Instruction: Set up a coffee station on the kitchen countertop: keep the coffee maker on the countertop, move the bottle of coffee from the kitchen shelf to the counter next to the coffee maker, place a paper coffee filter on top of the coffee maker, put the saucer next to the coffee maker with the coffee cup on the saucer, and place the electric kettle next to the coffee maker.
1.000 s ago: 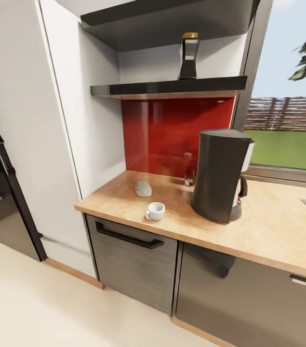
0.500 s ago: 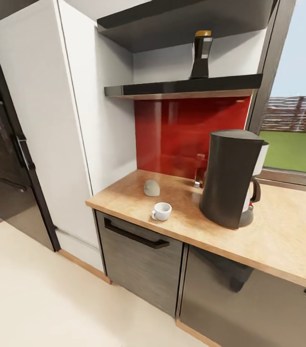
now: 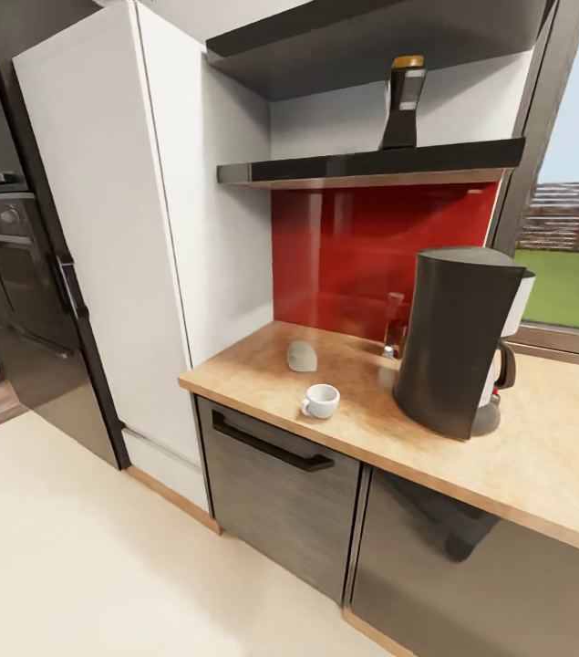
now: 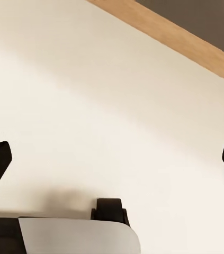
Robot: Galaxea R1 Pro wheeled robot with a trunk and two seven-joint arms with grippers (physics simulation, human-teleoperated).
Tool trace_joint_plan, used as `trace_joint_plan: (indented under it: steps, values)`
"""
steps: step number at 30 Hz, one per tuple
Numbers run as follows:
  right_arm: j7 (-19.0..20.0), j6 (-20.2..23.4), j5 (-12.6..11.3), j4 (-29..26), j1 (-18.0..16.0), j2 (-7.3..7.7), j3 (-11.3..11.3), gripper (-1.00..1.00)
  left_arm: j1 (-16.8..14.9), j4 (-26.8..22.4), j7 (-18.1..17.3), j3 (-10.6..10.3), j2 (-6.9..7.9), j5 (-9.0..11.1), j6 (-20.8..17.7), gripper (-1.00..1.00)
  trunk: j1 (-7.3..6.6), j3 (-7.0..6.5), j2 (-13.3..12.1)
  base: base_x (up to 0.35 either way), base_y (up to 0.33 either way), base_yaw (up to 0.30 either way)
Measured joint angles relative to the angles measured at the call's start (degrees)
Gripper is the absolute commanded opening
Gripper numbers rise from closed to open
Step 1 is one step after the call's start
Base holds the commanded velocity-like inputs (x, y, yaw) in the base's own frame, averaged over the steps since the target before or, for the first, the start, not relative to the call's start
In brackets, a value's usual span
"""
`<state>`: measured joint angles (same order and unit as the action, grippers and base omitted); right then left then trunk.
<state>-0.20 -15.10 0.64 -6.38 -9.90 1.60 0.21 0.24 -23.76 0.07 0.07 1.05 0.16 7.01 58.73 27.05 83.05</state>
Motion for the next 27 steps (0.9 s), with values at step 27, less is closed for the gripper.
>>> trace_joint_plan:
  steps: [27]
  values:
    - [0.2, 0.3, 0.9, -16.7, 0.0, -5.18, 16.9, 1.00, 0.0, -0.2, 0.0, 1.1, 0.15, 0.0, 0.0, 1.00, 0.00, -0.01, 0.0, 0.000, 0.000, 0.020]
